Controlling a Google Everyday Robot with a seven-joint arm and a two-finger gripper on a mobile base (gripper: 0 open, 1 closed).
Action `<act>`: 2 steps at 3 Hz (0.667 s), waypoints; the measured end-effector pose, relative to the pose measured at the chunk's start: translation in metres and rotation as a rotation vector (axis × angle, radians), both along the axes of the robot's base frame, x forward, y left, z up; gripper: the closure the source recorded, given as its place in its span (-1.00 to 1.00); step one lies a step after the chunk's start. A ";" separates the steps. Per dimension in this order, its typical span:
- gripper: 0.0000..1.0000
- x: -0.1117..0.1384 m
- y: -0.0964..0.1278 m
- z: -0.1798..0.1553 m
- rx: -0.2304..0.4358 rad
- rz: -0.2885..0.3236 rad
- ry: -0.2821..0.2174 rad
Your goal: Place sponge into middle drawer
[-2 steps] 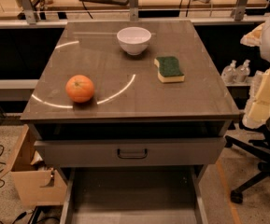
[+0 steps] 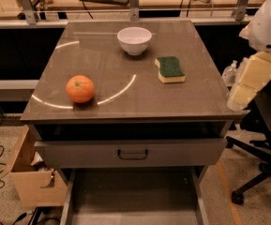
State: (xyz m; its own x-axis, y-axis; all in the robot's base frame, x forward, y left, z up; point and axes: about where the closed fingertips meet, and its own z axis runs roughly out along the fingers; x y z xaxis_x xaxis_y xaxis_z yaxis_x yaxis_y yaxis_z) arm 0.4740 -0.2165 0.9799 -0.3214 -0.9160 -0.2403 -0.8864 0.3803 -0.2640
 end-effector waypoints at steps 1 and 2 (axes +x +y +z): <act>-1.00 0.055 0.002 -0.014 0.071 -0.156 0.020; -1.00 0.097 0.000 -0.026 0.134 -0.333 0.031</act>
Offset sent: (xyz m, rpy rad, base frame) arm 0.1486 -0.0045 -0.0420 0.2819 0.0784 -0.7530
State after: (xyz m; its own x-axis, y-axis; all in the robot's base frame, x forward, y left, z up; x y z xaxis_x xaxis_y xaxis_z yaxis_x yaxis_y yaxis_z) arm 0.5708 -0.2164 0.9536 -0.6060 -0.7207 -0.3366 -0.7148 0.6791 -0.1670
